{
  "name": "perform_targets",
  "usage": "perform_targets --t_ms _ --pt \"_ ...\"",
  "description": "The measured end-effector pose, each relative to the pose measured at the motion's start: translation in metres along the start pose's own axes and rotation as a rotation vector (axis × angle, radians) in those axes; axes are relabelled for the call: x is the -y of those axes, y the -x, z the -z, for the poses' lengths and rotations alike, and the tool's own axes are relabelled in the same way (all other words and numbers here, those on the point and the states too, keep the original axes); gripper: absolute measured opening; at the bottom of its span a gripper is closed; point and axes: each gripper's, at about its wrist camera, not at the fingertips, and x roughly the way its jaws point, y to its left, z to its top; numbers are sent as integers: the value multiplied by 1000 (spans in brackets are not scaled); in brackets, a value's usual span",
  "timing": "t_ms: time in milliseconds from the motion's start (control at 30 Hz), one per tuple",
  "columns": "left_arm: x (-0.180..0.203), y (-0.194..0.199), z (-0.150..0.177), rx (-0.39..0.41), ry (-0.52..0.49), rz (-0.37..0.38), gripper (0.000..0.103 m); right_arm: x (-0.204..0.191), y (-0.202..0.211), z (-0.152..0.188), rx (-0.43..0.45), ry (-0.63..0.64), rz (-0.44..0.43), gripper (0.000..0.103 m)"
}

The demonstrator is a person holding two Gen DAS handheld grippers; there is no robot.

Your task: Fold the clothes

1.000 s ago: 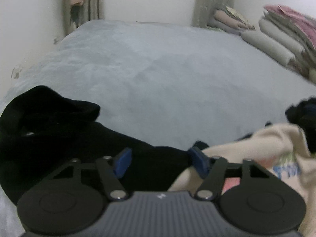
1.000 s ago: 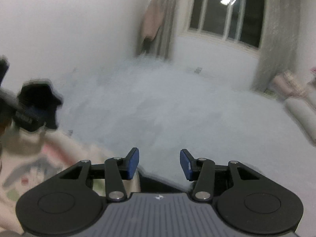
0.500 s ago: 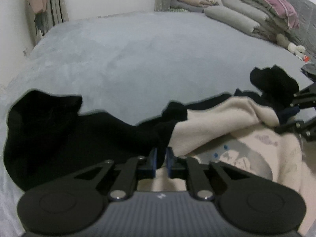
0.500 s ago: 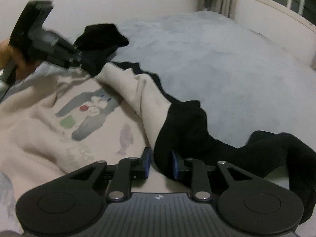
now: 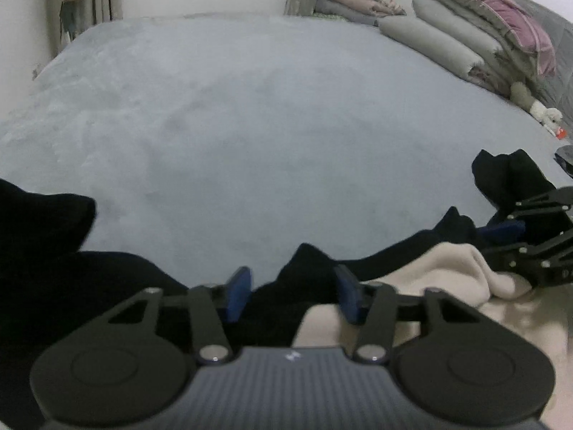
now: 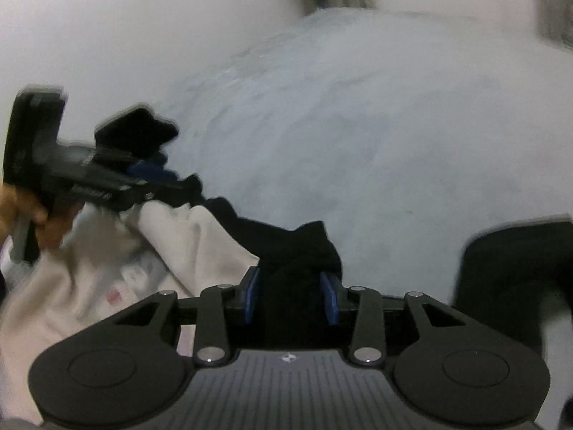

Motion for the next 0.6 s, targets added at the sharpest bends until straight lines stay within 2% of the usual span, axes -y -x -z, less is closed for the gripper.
perform_targets --t_ms 33,67,167,333,400,500,600 --pt "-1 2 0 8 12 -1 11 -5 0 0 8 27 20 19" --pt "-1 4 0 15 23 -3 6 -10 0 -1 16 53 41 17" --pt "2 15 -10 70 9 -48 5 -26 8 -6 80 174 144 14" --pt "-2 44 -44 250 36 -86 5 -44 24 -28 217 331 372 11" --pt "-3 46 -60 298 42 -127 5 -46 25 -39 281 339 425 11" --pt "-3 29 -78 308 28 -220 5 -42 18 -55 354 303 471 11" --pt "-3 0 -88 281 10 -306 6 -34 -10 -68 326 275 502 11"
